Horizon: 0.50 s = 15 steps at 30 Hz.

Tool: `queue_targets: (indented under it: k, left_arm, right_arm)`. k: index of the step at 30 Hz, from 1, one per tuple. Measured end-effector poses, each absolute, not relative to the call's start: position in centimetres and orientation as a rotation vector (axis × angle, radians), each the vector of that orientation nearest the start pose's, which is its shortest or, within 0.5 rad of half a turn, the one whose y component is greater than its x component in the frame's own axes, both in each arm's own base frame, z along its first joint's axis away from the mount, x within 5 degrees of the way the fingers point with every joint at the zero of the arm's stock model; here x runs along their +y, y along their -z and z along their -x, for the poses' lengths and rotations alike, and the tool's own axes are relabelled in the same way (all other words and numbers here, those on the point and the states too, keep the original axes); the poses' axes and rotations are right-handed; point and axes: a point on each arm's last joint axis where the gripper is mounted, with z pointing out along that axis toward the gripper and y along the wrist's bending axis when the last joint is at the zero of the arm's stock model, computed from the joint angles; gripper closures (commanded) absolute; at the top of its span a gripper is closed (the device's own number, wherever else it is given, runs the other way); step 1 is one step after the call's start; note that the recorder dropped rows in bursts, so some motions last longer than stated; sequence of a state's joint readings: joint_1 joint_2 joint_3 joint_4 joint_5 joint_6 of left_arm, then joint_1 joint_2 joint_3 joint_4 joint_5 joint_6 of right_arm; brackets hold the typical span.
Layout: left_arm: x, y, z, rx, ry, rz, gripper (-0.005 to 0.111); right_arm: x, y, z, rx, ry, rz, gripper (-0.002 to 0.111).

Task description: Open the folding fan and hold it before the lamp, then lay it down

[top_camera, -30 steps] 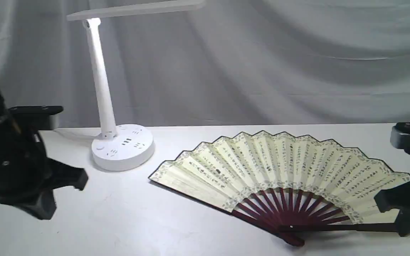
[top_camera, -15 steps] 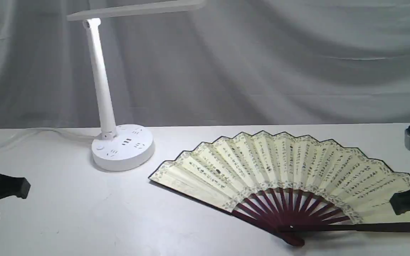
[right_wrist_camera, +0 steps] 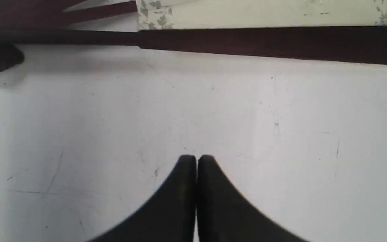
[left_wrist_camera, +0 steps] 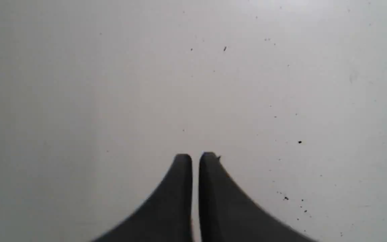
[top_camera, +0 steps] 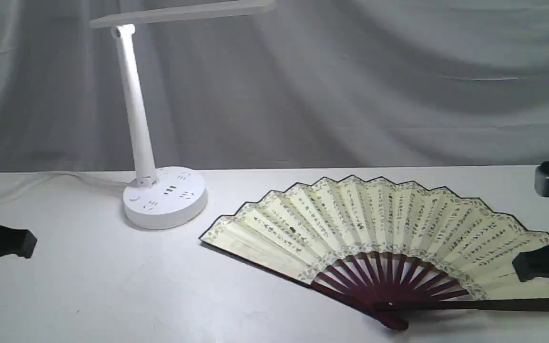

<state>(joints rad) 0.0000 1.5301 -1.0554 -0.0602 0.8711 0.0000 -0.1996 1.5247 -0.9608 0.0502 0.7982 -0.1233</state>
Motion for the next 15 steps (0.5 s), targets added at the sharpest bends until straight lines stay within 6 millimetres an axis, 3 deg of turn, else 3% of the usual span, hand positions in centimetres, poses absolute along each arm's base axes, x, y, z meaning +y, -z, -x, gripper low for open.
queue_targets:
  k: [4, 7, 15]
  left_arm:
    - [-0.5, -27.3, -27.7, 2.726, 0.076, 0.041, 0.107]
    - [-0.4, -29.3, -25.9, 2.63, 0.075, 0.038, 0.107]
    - [-0.4, -35.9, -18.6, 2.291, 0.074, 0.025, 0.107]
  right_arm:
    - [-4.9, -24.9, -27.0, 2.753, 0.012, -0.144, 0.108]
    - [-3.9, -28.0, -25.5, 2.641, 0.024, -0.098, 0.108]
    - [-2.1, -35.3, -18.5, 2.368, 0.097, -0.004, 0.108]
